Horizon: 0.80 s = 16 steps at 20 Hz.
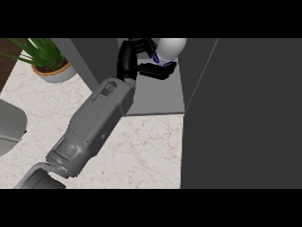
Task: Pick up the bottled water, place it into the cabinet and close the cabinet
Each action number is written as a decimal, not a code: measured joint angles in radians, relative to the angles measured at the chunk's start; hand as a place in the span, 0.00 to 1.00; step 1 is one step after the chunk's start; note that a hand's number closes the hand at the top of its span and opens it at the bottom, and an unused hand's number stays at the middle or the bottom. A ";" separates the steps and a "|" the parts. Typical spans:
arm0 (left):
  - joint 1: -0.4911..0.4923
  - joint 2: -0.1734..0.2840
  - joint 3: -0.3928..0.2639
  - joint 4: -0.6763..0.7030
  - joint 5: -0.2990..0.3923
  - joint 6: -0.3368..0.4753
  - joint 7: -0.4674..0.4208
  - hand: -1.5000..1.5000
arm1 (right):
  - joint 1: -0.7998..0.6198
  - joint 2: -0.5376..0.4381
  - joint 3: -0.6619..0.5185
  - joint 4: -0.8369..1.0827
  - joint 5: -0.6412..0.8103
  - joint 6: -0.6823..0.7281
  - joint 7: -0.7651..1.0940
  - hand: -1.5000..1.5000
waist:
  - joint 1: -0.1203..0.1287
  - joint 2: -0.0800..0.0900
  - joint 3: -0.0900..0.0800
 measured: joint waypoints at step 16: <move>-0.109 0.030 0.035 0.352 -0.090 0.112 -0.134 1.00 | -0.022 0.000 0.021 0.026 0.011 0.007 -0.004 0.00 | -0.020 0.011 0.000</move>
